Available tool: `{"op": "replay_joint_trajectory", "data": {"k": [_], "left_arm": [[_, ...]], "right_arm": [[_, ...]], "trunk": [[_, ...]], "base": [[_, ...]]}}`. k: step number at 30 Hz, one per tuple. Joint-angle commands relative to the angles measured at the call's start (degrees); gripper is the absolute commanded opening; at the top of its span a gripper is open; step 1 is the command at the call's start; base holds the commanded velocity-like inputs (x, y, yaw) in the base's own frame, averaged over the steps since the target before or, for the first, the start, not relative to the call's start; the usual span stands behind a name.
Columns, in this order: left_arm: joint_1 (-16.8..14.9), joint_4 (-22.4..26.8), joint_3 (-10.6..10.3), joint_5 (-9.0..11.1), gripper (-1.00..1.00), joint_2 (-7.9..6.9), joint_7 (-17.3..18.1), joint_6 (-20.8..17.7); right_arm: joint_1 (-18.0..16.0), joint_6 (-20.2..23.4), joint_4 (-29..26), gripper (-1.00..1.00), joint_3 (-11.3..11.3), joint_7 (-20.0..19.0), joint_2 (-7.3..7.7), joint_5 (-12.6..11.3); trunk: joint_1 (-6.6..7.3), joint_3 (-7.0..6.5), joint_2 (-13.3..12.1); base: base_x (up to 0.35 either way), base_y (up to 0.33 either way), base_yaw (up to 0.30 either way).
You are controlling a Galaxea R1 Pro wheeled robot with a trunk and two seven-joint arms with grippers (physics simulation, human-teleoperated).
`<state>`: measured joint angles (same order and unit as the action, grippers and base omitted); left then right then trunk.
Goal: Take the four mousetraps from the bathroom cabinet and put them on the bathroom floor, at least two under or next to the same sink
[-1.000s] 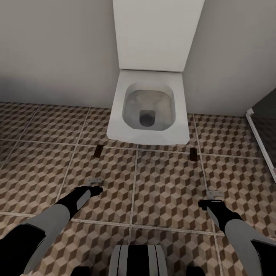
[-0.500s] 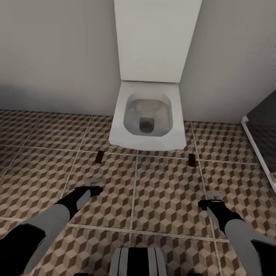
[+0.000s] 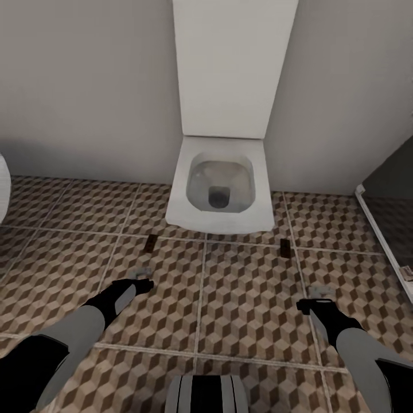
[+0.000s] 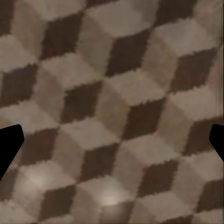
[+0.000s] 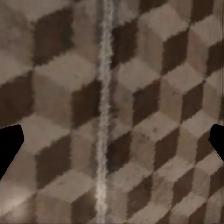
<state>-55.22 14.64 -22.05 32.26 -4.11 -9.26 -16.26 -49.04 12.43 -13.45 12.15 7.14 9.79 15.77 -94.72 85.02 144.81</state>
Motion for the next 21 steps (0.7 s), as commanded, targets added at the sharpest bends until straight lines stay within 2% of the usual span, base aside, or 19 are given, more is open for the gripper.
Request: {"op": "replay_joint_trajectory", "data": {"k": [1,15,17,21], "left_arm": [[0.0,0.1,-0.5,0.6,1.00,-0.03,-0.4,-0.3],[0.0,-0.3,-0.6,0.7,1.00,-0.05,-0.5,-0.3],[0.7,0.3,-0.7,0.7,1.00,-0.52,-0.6,-0.3],[0.7,0.9,-0.7,0.6,1.00,-0.49,-0.6,-0.2]], "right_arm": [[0.0,0.3,-0.1,1.00,0.3,0.0,-0.03,0.6],[0.1,0.3,-0.1,1.00,0.3,-0.1,0.10,0.5],[-0.6,0.2,-0.2,1.00,0.2,-0.3,0.23,0.5],[-0.8,0.2,-0.2,1.00,0.2,-0.3,0.23,0.5]], "trunk": [[0.03,-0.19,0.0],[0.39,-3.30,-0.2],[0.40,-3.29,-0.2],[0.40,-3.29,-0.2]], "base": [[0.000,0.000,0.000],[0.000,0.000,0.000],[0.000,0.000,0.000],[0.000,0.000,0.000]]}}
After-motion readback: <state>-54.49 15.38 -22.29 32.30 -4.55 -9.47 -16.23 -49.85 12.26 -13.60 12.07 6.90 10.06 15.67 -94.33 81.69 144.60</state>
